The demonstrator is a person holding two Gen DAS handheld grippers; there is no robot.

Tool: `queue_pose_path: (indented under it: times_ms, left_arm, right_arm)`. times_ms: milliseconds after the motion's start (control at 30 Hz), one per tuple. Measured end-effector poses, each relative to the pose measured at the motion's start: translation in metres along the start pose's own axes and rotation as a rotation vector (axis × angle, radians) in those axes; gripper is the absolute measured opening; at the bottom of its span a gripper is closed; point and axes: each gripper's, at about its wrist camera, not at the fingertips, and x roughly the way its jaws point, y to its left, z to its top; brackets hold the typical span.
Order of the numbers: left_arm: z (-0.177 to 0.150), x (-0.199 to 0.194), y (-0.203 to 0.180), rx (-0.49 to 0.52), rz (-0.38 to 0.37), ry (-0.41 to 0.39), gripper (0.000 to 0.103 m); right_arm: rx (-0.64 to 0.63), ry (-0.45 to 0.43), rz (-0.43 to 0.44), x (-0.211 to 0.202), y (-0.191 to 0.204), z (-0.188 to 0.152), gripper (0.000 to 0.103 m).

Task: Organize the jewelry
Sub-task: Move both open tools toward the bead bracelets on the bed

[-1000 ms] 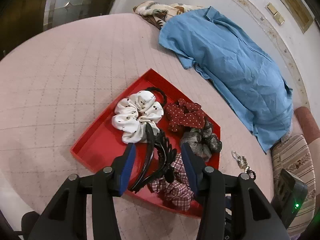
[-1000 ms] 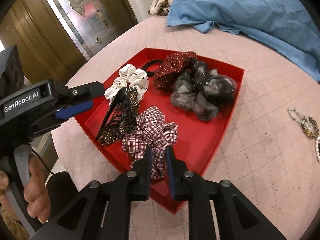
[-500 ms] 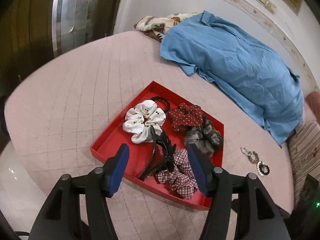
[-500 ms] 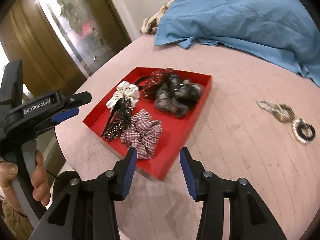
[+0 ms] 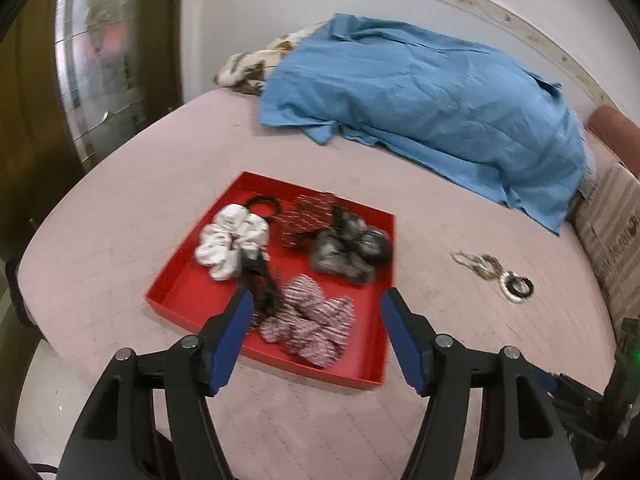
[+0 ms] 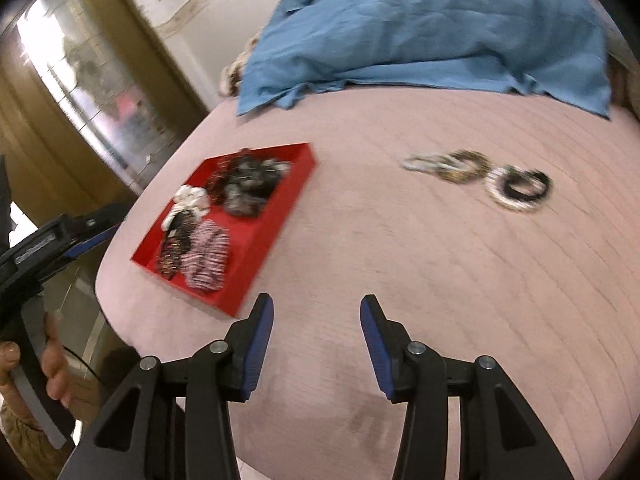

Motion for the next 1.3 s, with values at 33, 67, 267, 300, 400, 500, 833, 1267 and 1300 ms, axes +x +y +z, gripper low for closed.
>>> queue_pose_path:
  times_ms: [33, 67, 267, 300, 400, 500, 833, 1267, 1300]
  left_arm:
    - [-0.002, 0.001, -0.005, 0.009, -0.009, 0.007, 0.066]
    - [-0.003, 0.002, -0.01, 0.018, -0.015, 0.015, 0.066]
    - [-0.014, 0.01, -0.043, 0.093, -0.039, 0.055, 0.066]
    - [-0.015, 0.012, -0.05, 0.108, -0.046, 0.062, 0.066]
    - [-0.017, 0.02, -0.065, 0.132, -0.065, 0.083, 0.066]
    - [-0.016, 0.03, -0.079, 0.141, -0.087, 0.109, 0.066]
    - [0.013, 0.103, -0.137, 0.133, -0.157, 0.178, 0.066]
    - [0.04, 0.228, -0.193, 0.212, -0.191, 0.238, 0.066]
    - [0.041, 0.233, -0.194, 0.217, -0.195, 0.242, 0.065]
  right_arm:
    - [0.021, -0.003, -0.015, -0.004, -0.011, -0.003, 0.049]
    - [0.037, -0.006, -0.026, -0.007, -0.019, -0.005, 0.049]
    - [0.127, -0.032, -0.093, -0.025, -0.071, -0.012, 0.049]
    - [0.137, -0.037, -0.105, -0.027, -0.079, -0.012, 0.049]
    - [0.155, -0.05, -0.133, -0.033, -0.098, -0.01, 0.049]
    - [0.16, -0.065, -0.16, -0.037, -0.115, -0.005, 0.049]
    - [0.223, -0.1, -0.148, -0.023, -0.179, 0.045, 0.049]
    - [0.273, -0.107, -0.045, 0.023, -0.215, 0.082, 0.047]
    - [0.273, -0.108, -0.04, 0.025, -0.215, 0.083, 0.046]
